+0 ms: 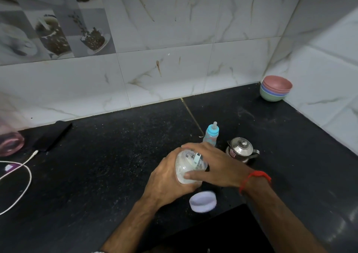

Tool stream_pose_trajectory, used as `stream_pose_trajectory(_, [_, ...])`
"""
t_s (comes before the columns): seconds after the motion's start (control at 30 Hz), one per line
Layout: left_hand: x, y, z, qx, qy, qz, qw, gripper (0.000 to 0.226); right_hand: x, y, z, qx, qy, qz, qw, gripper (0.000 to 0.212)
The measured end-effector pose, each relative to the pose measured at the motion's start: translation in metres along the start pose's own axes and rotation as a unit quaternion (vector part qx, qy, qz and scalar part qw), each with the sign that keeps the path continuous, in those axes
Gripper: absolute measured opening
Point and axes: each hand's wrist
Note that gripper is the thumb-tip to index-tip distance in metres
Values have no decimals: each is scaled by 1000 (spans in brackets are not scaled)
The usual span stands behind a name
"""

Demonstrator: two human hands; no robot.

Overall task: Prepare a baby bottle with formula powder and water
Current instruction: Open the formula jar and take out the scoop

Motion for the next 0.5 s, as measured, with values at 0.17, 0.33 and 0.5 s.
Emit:
stream_pose_trajectory(0.17, [-11,-1,-7,86,55,-28,994,92,52,48,37,521,-212,-3,827,34])
stream_pose_trajectory(0.33, [-28,-1,-24,117,70,-20,990,97,96,93,85,572,-341,136,733,19])
stream_pose_trajectory(0.5, [-31,3,-9,100,92,-11,991,101,80,63,86,469,-340,118,806,20])
Point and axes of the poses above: each hand's wrist, its own y-axis away from the middle knuckle, its own z-axis out of the palm, x = y × z, and after that the axes turned 3 degrees about z, right-handed
